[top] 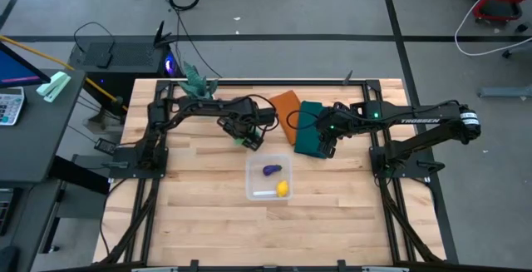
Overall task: Pick and placing Produce into tupperware
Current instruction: Put the green pear into the transparent container
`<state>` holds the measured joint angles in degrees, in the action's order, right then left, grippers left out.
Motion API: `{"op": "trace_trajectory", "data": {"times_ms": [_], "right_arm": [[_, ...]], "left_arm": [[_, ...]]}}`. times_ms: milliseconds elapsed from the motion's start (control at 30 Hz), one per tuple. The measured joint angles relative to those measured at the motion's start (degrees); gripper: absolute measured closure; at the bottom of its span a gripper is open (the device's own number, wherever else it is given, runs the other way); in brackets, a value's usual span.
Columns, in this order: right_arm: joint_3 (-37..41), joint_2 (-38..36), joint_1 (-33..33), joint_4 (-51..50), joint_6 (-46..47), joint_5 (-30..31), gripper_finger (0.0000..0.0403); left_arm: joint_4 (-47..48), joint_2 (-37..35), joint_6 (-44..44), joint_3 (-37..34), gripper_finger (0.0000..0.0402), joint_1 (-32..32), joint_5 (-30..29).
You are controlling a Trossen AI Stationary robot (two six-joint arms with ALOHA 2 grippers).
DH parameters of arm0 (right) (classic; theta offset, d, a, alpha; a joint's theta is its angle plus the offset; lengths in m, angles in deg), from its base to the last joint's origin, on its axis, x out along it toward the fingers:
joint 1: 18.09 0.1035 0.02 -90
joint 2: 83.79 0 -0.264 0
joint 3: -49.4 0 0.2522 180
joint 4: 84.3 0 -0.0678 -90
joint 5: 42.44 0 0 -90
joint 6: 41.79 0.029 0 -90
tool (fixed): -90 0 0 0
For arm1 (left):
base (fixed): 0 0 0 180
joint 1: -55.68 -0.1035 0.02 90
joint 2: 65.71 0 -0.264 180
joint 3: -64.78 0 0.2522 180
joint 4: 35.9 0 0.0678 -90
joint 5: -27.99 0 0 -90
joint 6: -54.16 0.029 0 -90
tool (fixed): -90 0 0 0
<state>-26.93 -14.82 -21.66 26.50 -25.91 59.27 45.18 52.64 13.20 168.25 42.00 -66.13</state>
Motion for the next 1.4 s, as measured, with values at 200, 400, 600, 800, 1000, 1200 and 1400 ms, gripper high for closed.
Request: {"op": "trace_trajectory", "data": {"times_ms": [200, 400, 600, 800, 1000, 1200, 1400], "right_arm": [[0.0, 0.0, 0.0, 0.0, 0.1, -0.1, 0.0225], [0.0, 0.0, 0.0, 0.0, 0.1, -0.1, 0.0225], [0.0, 0.0, 0.0, 0.1, 0.1, -0.2, 0.0225], [0.0, 0.0, 0.0, 0.4, 0.1, -0.2, 0.0225], [0.0, 0.0, 0.0, 0.8, 0.1, -0.2, 0.0225], [0.0, 0.0, 0.0, 0.8, 0.1, -0.2, 0.0225], [0.0, 0.0, 0.0, 0.8, 0.1, -0.2, 0.0225]], "left_arm": [[-0.3, 0.0, 0.0, 0.0, 0.0123, -0.4, -0.8], [-2.0, 0.0, 0.1, 0.0, 0.012, -0.5, -0.7], [-2.7, 0.0, 0.6, 0.0, 0.0121, -0.6, -0.8], [-2.7, 0.0, 1.1, 0.0, 0.0131, -0.6, -0.8], [-2.7, 0.0, 1.2, 0.0, 0.0126, -0.6, -0.8], [-2.7, 0.0, 1.5, 0.0, 0.0121, -0.7, -1.1], [-2.9, 0.0, 2.0, -0.1, 0.0095, -0.7, -1.1]]}}
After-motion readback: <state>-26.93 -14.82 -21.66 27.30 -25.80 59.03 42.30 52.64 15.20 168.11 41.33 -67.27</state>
